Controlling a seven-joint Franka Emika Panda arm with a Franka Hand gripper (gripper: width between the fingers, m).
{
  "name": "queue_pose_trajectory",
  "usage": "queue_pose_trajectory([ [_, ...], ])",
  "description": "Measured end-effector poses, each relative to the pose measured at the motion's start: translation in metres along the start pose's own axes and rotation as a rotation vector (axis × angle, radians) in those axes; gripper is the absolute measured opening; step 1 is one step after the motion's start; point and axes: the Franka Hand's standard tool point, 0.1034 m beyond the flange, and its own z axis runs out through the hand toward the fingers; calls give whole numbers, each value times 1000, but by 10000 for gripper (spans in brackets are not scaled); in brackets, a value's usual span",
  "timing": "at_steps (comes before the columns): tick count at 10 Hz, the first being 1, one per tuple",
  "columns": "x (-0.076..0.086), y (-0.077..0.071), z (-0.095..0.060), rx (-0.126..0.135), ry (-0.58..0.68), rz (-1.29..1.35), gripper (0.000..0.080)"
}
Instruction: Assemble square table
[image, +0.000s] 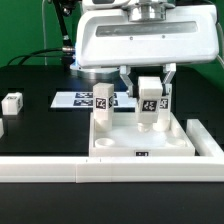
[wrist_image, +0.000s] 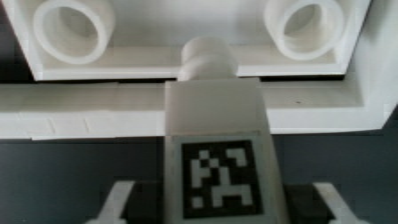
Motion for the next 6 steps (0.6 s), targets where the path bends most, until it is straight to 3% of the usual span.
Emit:
queue_pose_trajectory([
  [1,1,-2,0,-3,63,-4,291],
  [2,-8,-12,1,3,72,-8,291],
  [3,-7,-24,-2,13,69,-9,291],
  [6,0,-31,-5,19,103,-13,291],
])
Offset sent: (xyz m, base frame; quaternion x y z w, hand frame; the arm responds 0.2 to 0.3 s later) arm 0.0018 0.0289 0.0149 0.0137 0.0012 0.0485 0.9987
